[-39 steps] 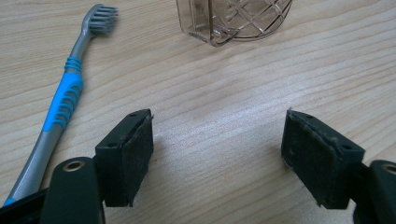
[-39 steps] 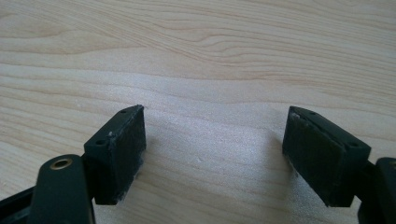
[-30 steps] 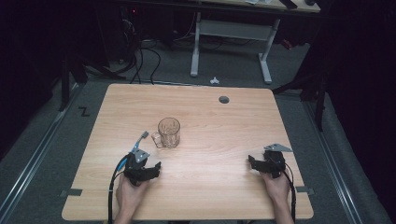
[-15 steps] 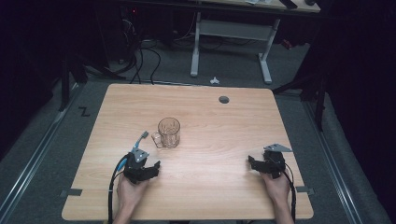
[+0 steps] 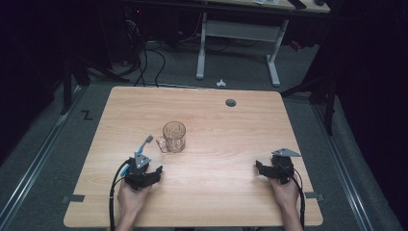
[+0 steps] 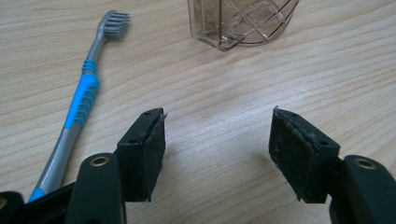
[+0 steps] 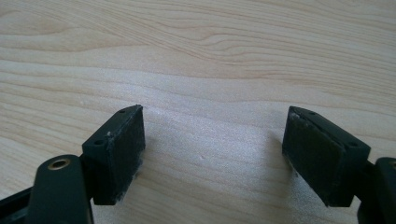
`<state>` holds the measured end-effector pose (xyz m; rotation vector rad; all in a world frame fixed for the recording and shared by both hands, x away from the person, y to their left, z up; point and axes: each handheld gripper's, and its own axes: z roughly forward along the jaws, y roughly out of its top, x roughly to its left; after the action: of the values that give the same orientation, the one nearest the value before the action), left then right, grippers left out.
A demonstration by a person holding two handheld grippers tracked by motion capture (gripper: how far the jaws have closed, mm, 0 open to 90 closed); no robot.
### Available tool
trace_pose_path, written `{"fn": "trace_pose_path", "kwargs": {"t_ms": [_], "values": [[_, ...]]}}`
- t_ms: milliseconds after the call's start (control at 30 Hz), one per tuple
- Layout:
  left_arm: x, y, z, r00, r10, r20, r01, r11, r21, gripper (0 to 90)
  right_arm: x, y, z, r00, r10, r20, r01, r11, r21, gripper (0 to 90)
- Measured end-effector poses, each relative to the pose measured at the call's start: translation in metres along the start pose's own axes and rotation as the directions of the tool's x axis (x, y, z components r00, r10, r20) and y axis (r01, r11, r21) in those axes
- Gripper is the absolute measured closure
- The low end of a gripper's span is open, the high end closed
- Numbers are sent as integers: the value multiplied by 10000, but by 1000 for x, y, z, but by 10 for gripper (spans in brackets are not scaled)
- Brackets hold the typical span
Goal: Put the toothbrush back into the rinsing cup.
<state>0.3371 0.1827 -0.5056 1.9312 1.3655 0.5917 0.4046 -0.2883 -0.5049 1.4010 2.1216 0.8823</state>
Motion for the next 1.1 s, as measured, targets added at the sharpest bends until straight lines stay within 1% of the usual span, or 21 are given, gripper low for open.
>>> {"fn": "trace_pose_path", "kwargs": {"t_ms": [100, 167, 333, 433, 533, 700, 800, 900, 967, 1000, 1100], "values": [[0, -1, 0, 9999, 46, 152, -49, 9998, 216, 360, 0, 0, 0, 10000, -6, -2, 6, 10000, 0, 214], [0, -1, -2, 9999, 55, 131, -58, 9996, 273, 349, 0, 0, 0, 10000, -14, -1, 14, 10000, -1, 214], [1, -1, -9, 9999, 85, 130, -88, 9997, 243, 344, 0, 0, 0, 10000, -9, 0, 9, 10000, -2, 214], [4, -2, -16, 10000, 56, -19, -56, 9992, 384, 336, 0, 0, 0, 10000, -13, -1, 13, 10000, -1, 214], [7, -3, -20, 10000, -10, -30, 12, 9990, 456, 337, 0, 0, 0, 10000, -15, -3, 15, 10000, -2, 214], [10, -6, -27, 9998, 44, -197, -32, 9981, 616, 376, 0, 0, 0, 10000, -14, -3, 14, 10000, -1, 214], [11, -6, -30, 9998, 53, -173, -42, 9980, 627, 374, 0, 0, 0, 10000, -13, -1, 13, 10000, -1, 214], [12, -5, -33, 9997, 170, -168, -158, 9974, 703, 371, 0, 0, 0, 10000, -12, -2, 12, 10000, -2, 214], [14, -4, -35, 10000, 29, -12, -28, 9977, 674, 372, 0, 0, 0, 10000, -8, -1, 8, 10000, -2, 214], [16, -3, -37, 9999, -102, 109, 96, 9982, 598, 377, 0, 0, 0, 10000, -8, -2, 8, 10000, -2, 214], [18, 0, -41, 10000, -14, -61, 18, 9985, 547, 388, 0, 0, 0, 10000, -15, 0, 15, 10000, -2, 214]]}}
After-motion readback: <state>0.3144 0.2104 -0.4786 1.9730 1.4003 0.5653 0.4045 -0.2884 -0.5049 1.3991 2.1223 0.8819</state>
